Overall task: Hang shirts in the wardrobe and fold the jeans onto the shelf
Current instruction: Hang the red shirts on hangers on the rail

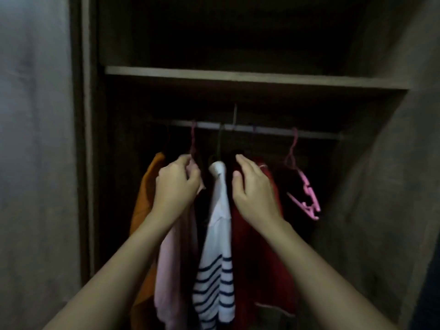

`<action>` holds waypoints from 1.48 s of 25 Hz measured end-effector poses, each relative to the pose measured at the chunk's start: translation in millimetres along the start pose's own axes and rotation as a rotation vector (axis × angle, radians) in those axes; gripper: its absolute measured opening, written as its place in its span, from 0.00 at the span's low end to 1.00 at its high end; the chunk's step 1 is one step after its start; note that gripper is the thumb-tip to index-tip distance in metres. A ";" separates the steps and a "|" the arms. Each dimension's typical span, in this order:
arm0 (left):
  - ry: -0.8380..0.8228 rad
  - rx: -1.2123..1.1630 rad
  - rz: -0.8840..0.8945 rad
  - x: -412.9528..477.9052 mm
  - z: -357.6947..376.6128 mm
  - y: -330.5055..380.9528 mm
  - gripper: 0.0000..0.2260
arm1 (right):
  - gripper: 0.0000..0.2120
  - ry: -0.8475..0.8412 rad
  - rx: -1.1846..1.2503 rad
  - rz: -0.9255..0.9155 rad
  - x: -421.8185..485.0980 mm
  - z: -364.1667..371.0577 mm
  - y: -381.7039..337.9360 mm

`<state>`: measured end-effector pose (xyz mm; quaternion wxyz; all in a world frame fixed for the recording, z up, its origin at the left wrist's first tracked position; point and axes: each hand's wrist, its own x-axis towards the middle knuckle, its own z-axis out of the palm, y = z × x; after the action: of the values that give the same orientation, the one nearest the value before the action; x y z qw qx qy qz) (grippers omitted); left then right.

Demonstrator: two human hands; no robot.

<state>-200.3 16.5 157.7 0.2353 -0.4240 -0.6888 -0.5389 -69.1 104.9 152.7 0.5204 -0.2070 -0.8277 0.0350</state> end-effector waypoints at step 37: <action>-0.331 0.899 -0.630 -314.5 -451.4 -481.3 0.38 | 0.38 -0.719 0.568 0.858 -302.9 450.2 -496.5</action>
<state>-496.8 -541.3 -210.1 0.1096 -0.1351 -0.9711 -0.1634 -502.6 -391.8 -173.4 0.1835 -0.3498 -0.7526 0.5268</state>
